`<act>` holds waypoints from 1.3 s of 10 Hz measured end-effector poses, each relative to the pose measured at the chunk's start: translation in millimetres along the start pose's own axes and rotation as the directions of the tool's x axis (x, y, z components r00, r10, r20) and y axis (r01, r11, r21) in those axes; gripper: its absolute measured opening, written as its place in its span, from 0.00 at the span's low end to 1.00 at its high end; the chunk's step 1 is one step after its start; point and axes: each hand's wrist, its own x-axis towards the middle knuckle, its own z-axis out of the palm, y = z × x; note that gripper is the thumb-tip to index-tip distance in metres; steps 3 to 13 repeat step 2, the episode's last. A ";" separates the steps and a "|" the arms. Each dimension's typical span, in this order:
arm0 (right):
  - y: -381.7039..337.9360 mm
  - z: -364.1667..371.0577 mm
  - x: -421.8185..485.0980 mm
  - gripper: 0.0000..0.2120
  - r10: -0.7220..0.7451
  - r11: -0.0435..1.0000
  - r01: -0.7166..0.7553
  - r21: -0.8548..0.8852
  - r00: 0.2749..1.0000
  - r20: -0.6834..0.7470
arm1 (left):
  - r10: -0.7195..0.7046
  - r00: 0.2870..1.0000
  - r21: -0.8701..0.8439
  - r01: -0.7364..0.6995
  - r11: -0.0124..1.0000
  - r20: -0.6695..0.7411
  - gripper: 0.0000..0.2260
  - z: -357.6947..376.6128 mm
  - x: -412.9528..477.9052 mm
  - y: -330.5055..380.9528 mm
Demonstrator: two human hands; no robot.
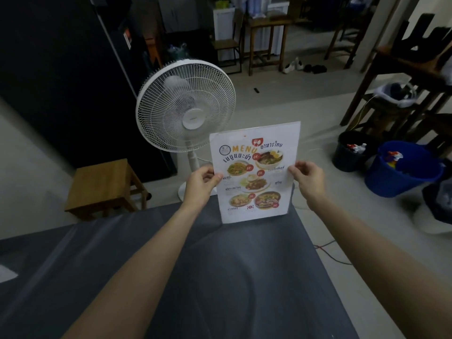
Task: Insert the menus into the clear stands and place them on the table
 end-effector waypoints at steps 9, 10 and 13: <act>6.0 -6.4 -24.1 0.16 -0.002 0.994 -0.003 -0.110 0.999 -0.039 | -0.045 0.999 0.000 0.045 0.999 0.006 0.04 -11.6 -13.5 -10.7; 6.0 -6.4 -24.1 0.16 -0.002 0.994 -0.003 -0.110 0.999 -0.039 | -0.045 0.999 0.000 0.045 0.999 0.006 0.04 -11.6 -13.5 -10.7; 6.0 -6.4 -24.1 0.16 -0.002 0.994 -0.003 -0.110 0.999 -0.039 | -0.045 0.999 0.000 0.045 0.999 0.006 0.04 -11.6 -13.5 -10.7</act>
